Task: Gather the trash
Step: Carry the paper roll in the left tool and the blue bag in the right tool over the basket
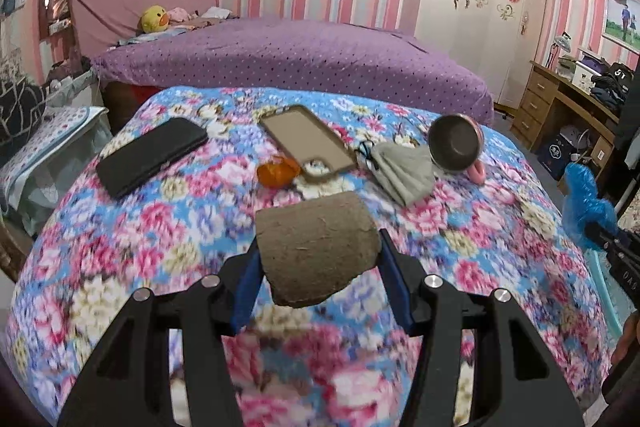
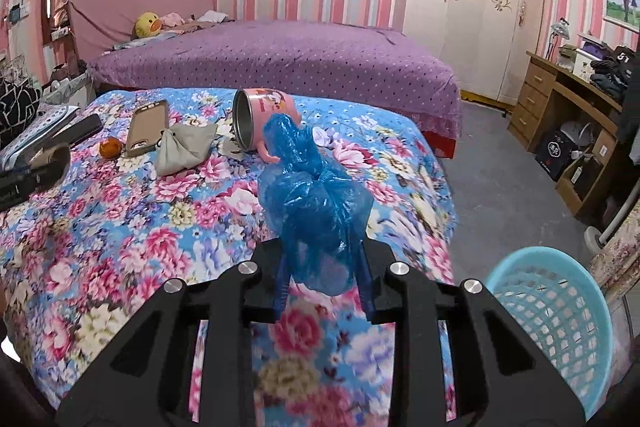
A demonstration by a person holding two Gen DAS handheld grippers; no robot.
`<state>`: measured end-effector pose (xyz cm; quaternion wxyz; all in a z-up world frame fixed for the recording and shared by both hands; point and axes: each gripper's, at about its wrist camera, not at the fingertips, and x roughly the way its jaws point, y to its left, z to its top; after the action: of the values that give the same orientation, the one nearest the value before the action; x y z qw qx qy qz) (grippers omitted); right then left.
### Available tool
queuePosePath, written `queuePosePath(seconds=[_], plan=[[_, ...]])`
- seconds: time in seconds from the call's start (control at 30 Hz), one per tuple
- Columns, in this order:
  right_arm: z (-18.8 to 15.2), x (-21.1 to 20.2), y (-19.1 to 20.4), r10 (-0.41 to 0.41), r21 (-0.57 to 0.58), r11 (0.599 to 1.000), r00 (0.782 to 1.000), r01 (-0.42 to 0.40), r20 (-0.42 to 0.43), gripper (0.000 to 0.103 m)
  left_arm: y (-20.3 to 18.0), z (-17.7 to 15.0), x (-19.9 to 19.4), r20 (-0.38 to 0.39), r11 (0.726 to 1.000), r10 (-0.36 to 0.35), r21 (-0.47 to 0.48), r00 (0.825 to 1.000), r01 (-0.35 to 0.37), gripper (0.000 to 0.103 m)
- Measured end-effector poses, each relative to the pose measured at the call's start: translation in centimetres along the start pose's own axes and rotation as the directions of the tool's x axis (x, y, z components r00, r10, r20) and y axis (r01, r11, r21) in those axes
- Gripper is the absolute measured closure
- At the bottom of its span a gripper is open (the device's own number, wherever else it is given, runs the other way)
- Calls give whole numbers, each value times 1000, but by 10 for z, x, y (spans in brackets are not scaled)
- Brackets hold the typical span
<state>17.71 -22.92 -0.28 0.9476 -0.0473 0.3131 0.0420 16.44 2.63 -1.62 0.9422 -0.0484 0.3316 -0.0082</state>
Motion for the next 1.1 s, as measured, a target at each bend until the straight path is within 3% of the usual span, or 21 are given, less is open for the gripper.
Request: queuePosePath(seconds=[0.33, 0.83, 1.1], plan=[[-23, -19, -2, -17, 3, 1000, 1000, 17, -10, 75, -3, -23, -28, 29, 1000, 30, -1, 999, -30, 49], [-27, -13, -18, -17, -1, 1000, 1000, 17, -16, 75, -15, -26, -14, 4, 1000, 30, -9, 1000, -30, 49], [-25, -27, -59, -53, 67, 996, 998, 52, 16, 75, -49, -18, -21, 32, 999, 15, 30, 999, -16, 49]])
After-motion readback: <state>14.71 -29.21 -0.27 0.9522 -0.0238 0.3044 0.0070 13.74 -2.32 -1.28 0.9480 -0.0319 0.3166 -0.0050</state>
